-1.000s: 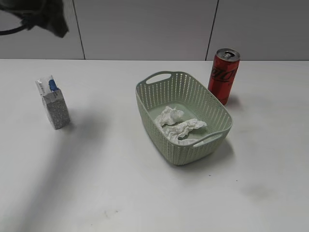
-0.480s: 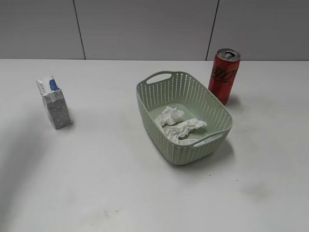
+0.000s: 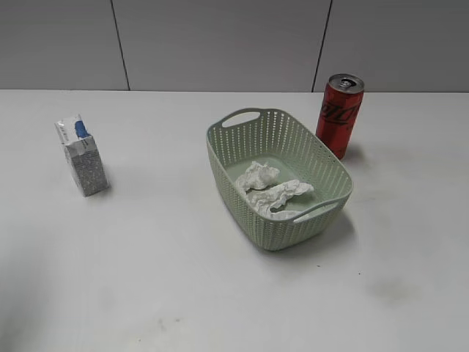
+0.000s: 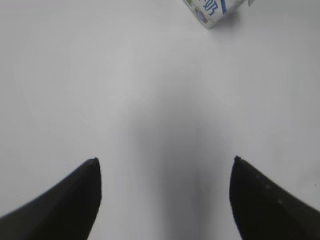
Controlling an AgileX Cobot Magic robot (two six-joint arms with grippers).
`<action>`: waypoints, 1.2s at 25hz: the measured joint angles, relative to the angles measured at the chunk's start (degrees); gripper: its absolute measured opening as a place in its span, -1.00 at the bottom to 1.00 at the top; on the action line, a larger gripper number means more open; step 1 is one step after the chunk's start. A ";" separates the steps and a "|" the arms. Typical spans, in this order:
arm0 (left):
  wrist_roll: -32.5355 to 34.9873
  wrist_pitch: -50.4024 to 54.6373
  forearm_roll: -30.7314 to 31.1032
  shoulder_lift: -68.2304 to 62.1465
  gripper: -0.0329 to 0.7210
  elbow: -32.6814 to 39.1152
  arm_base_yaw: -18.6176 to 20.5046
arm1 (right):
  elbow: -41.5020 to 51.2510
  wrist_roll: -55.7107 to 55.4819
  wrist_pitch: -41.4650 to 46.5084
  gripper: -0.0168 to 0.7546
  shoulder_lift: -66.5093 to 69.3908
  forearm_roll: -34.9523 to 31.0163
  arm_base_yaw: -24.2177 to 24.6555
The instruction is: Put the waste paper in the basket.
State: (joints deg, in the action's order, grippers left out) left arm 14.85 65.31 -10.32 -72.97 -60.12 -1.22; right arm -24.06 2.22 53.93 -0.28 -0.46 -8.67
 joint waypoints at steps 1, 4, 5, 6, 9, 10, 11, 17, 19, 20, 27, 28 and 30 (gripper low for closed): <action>0.00 -0.97 -0.03 2.54 0.65 2.18 0.00 | 0.00 0.00 0.00 0.55 0.00 0.00 0.00; 0.00 -2.87 -0.07 11.27 0.65 9.38 0.00 | 0.00 0.00 0.00 0.55 0.00 0.00 0.00; 0.00 -3.60 -0.07 14.27 0.65 11.27 0.00 | 0.00 0.00 0.00 0.55 0.00 0.00 0.00; 0.00 -4.27 -0.07 17.27 0.65 13.12 0.00 | 0.00 0.00 0.00 0.55 0.00 0.00 0.00; 0.00 -5.94 -0.09 25.74 0.65 18.97 0.00 | 0.00 0.00 0.00 0.55 0.00 0.00 0.00; 0.00 -6.22 -0.09 28.11 0.65 20.81 0.00 | 0.00 0.00 0.00 0.55 0.00 0.00 0.00; -0.05 -6.33 -0.09 30.92 0.65 22.56 0.00 | 0.00 0.00 0.00 0.55 0.00 0.00 0.00; -0.91 -6.53 -0.09 46.10 0.65 29.68 0.00 | 0.00 0.00 0.00 0.56 0.00 0.00 0.00; -1.02 -6.64 -0.09 50.29 0.65 30.10 0.00 | 0.00 0.00 0.00 0.56 0.00 0.00 0.00; -1.02 -6.64 -0.09 52.40 0.65 30.10 0.00 | 0.00 0.00 0.00 0.56 0.00 0.00 0.00; -1.02 -6.59 -0.09 64.01 0.65 30.10 0.00 | 0.00 0.00 0.00 0.55 0.00 0.00 0.00; -1.02 -6.59 -0.09 65.20 0.65 30.10 0.00 | 0.00 0.00 0.00 0.55 0.00 0.00 0.00; -1.02 -6.51 -0.09 67.17 0.65 30.33 0.00 | 0.00 0.00 0.00 0.55 0.00 0.00 0.00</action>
State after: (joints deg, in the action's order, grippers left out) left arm 13.83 58.80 -10.41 -5.80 -29.78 -1.22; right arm -24.06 2.22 53.93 -0.28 -0.46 -8.67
